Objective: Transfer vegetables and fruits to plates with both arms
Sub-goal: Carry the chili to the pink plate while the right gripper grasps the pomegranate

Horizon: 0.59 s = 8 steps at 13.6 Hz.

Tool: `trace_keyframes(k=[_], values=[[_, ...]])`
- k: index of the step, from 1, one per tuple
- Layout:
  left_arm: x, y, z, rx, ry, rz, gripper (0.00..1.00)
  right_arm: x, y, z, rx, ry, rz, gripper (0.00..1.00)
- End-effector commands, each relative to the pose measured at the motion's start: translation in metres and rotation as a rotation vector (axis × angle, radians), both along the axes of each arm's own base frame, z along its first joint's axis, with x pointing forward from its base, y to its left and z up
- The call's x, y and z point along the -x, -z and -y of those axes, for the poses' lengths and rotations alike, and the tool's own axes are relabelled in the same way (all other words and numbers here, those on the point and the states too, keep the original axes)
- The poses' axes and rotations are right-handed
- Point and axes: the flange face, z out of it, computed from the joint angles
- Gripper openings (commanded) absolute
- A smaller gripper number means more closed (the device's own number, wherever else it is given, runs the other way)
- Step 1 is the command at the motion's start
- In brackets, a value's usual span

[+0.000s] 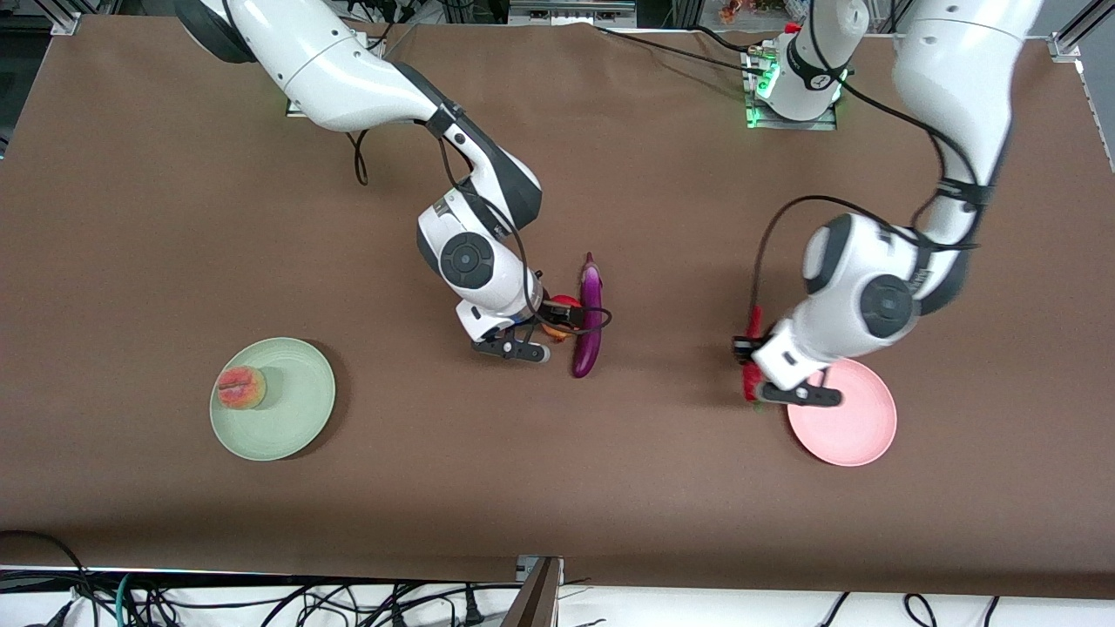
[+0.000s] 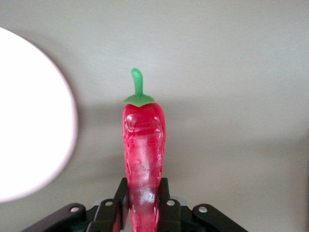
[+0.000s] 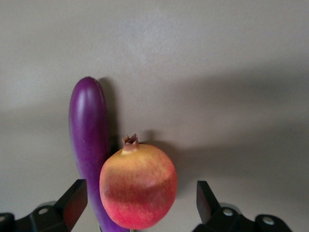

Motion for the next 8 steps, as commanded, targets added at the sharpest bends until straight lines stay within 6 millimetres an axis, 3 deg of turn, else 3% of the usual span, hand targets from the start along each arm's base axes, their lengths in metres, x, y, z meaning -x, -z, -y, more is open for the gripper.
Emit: trace_keyframes(k=[1, 5, 7, 8], values=[[-0.001, 0.019, -0.05, 0.01, 0.099, -0.008, 0.0, 0.004, 0.014, -0.008, -0.005, 0.012, 0.023, 1.0], [-0.003, 0.04, -0.08, -0.071, 0.143, -0.019, 0.0, 0.012, 0.029, -0.015, 0.033, -0.007, 0.042, 1.0], [-0.013, 0.042, -0.098, -0.073, 0.122, -0.007, 0.01, 0.013, 0.033, -0.017, 0.028, -0.008, 0.049, 1.0], [-0.014, 0.047, -0.1, -0.069, 0.131, -0.01, 0.08, 0.014, 0.034, -0.019, 0.029, -0.011, 0.048, 1.0]])
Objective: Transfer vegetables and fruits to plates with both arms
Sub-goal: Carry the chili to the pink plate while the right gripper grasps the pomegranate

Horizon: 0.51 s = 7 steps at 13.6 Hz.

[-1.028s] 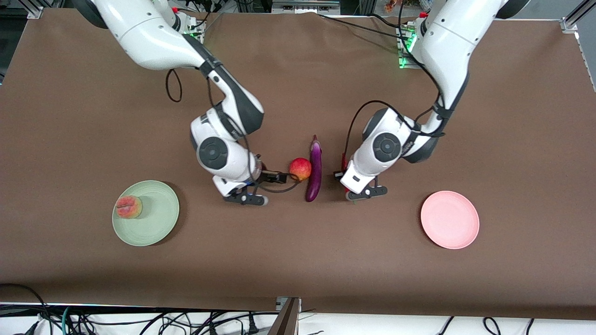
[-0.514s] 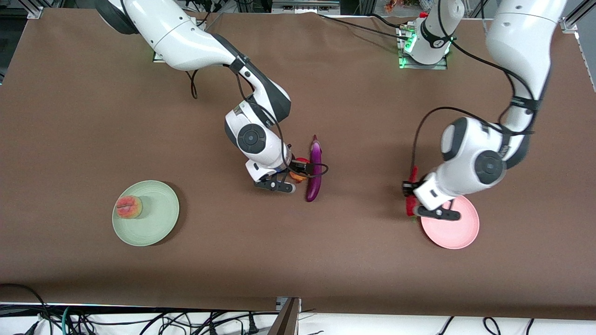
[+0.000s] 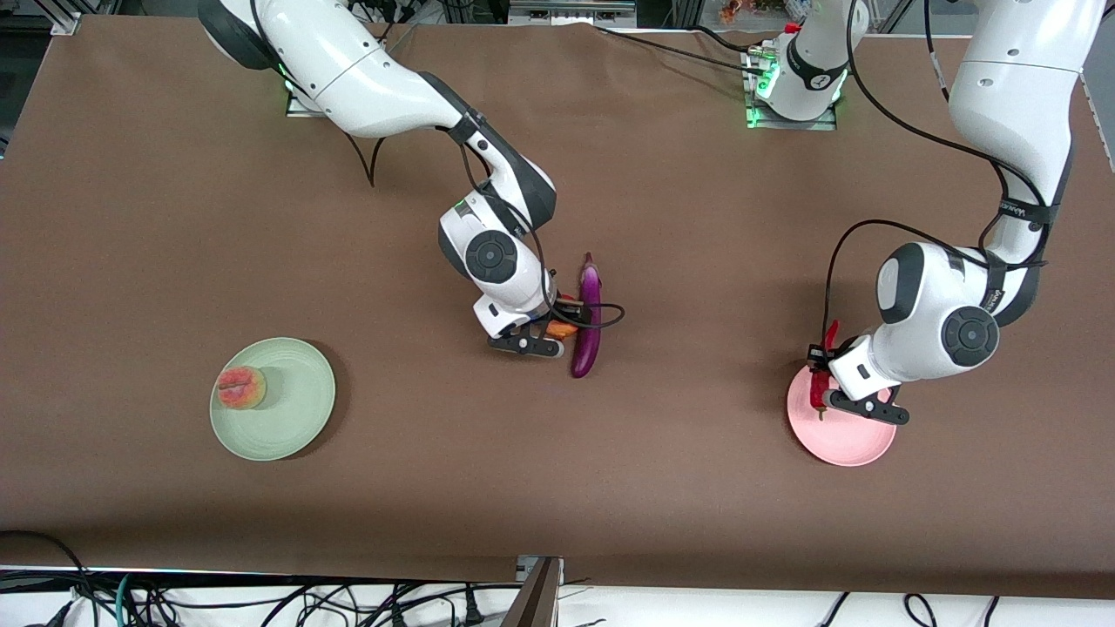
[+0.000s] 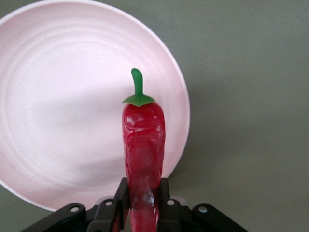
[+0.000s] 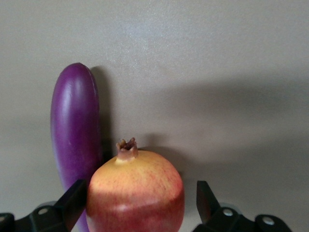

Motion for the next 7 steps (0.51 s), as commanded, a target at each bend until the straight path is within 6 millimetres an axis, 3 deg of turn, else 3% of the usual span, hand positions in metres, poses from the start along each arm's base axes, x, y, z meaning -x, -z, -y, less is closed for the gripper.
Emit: trace_keyframes(k=[1, 3, 4, 5, 7], values=[[-0.009, 0.007, -0.012, -0.007, 0.033, 0.008, 0.2, 0.005, 0.003, -0.007, 0.004, 0.001, 0.016, 1.0], [-0.009, 0.008, -0.012, -0.006, 0.034, 0.007, 0.46, 0.005, 0.003, -0.007, 0.012, -0.007, 0.026, 1.0], [-0.009, 0.01, -0.013, -0.004, 0.05, 0.006, 0.49, 0.005, 0.005, -0.008, 0.012, -0.008, 0.026, 0.98], [-0.009, 0.016, -0.02, 0.005, 0.074, 0.0, 0.49, 0.005, 0.006, -0.008, 0.012, -0.007, 0.026, 0.85], [-0.02, 0.022, -0.054, 0.028, 0.097, 0.018, 0.57, 0.004, 0.006, -0.006, 0.012, -0.006, 0.026, 0.47]])
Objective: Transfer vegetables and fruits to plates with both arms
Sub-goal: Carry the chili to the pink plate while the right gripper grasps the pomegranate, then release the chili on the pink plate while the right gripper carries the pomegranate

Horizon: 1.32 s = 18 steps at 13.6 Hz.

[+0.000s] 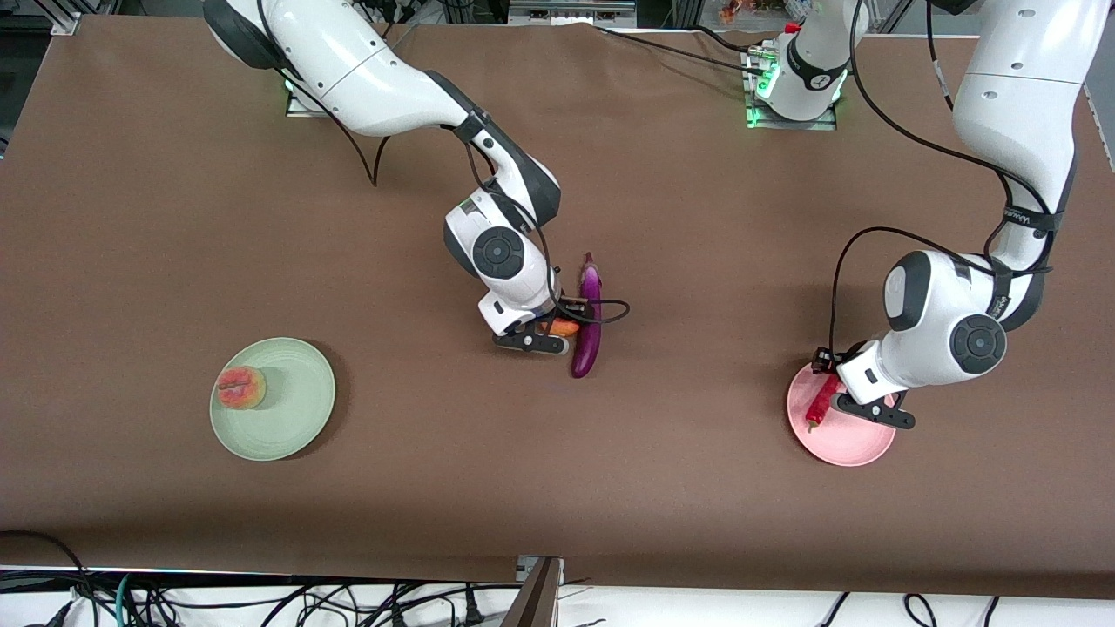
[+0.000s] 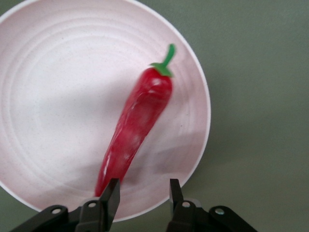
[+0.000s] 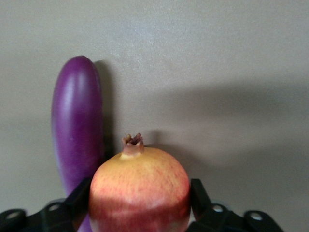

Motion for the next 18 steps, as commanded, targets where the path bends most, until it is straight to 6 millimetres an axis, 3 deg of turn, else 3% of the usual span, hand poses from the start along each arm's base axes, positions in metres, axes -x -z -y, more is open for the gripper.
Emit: trace_keyframes(k=[1, 3, 5, 8, 11, 14, 16, 18], values=[[-0.025, 0.001, -0.034, 0.019, 0.044, 0.043, 0.58, -0.002, 0.003, 0.001, 0.007, 0.001, 0.017, 0.36], [-0.025, 0.0, -0.029, 0.019, 0.047, 0.039, 0.58, -0.025, -0.027, 0.024, 0.024, 0.018, 0.043, 0.32], [-0.024, -0.005, -0.018, 0.026, 0.051, 0.023, 0.58, -0.051, -0.057, 0.062, 0.072, -0.008, -0.005, 0.32], [-0.021, -0.014, 0.006, 0.083, -0.022, -0.067, 0.57, -0.098, -0.091, 0.15, 0.097, -0.159, -0.036, 0.32], [-0.012, -0.022, 0.054, 0.087, -0.134, -0.135, 0.58, -0.132, -0.097, 0.247, 0.104, -0.297, -0.046, 0.32], [0.004, -0.029, 0.117, 0.078, -0.277, -0.228, 0.65, -0.155, -0.089, 0.351, 0.102, -0.432, -0.047, 0.32], [0.013, -0.034, 0.157, 0.075, -0.354, -0.251, 0.74, -0.161, -0.076, 0.395, 0.105, -0.452, -0.052, 0.32], [0.026, -0.036, 0.208, 0.05, -0.404, -0.256, 0.79, -0.165, -0.065, 0.413, 0.206, -0.514, -0.047, 0.32]])
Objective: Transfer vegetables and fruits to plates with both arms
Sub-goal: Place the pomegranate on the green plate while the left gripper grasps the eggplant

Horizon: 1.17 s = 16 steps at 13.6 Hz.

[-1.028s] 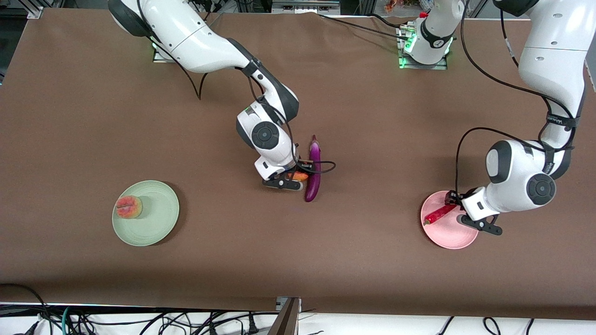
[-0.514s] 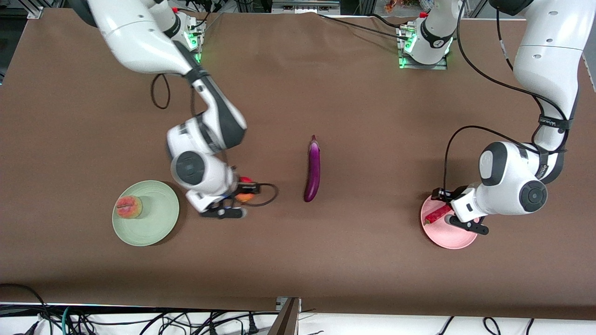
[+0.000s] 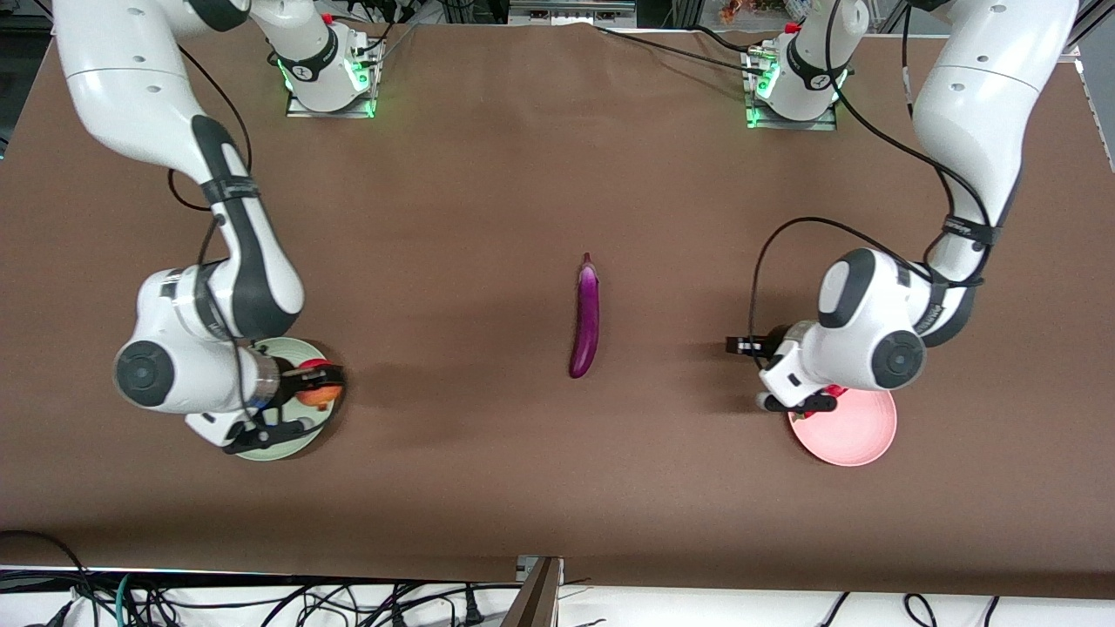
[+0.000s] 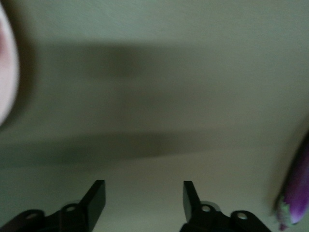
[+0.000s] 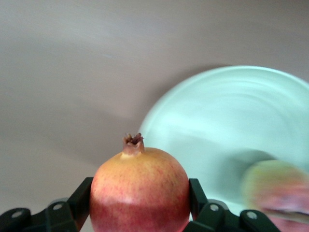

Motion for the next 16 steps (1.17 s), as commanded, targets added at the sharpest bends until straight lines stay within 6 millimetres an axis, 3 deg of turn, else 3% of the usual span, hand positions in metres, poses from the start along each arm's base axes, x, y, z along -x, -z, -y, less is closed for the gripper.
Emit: trace_keyframes(k=[1, 2, 4, 5, 8, 10, 11, 12, 13, 14, 16], values=[[0.02, 0.002, 0.057, -0.046, -0.093, -0.02, 0.8, 0.0, 0.01, 0.0, 0.073, -0.078, 0.019, 0.32], [0.03, 0.009, 0.081, -0.059, -0.155, -0.004, 0.8, 0.002, 0.017, 0.0, 0.074, -0.078, 0.01, 0.32], [0.065, 0.029, 0.147, -0.077, -0.268, 0.052, 0.8, -0.001, 0.028, 0.004, 0.08, -0.079, 0.03, 0.32], [0.077, 0.031, 0.171, -0.082, -0.329, 0.07, 0.82, -0.003, 0.036, 0.014, 0.091, -0.07, 0.038, 0.32], [0.09, 0.027, 0.204, -0.11, -0.404, 0.103, 0.84, -0.001, 0.051, 0.015, 0.091, -0.07, 0.045, 0.33], [0.088, 0.021, 0.21, -0.103, -0.443, 0.103, 0.87, 0.001, 0.059, 0.015, 0.088, -0.071, 0.046, 0.33], [0.086, 0.019, 0.212, -0.09, -0.458, 0.104, 0.87, 0.001, 0.06, 0.014, 0.088, -0.071, 0.049, 0.42], [0.09, 0.02, 0.221, -0.089, -0.482, 0.105, 0.87, 0.001, 0.062, 0.016, 0.082, -0.048, 0.047, 0.75], [0.099, 0.02, 0.241, -0.078, -0.491, 0.119, 0.88, 0.001, 0.064, 0.026, 0.08, -0.033, 0.044, 1.0], [0.112, 0.026, 0.259, -0.074, -0.479, 0.135, 0.91, -0.002, 0.059, 0.028, 0.079, -0.045, 0.053, 1.0], [0.122, 0.039, 0.27, -0.13, -0.407, 0.236, 0.93, -0.006, 0.038, 0.026, 0.079, -0.049, 0.072, 1.0]])
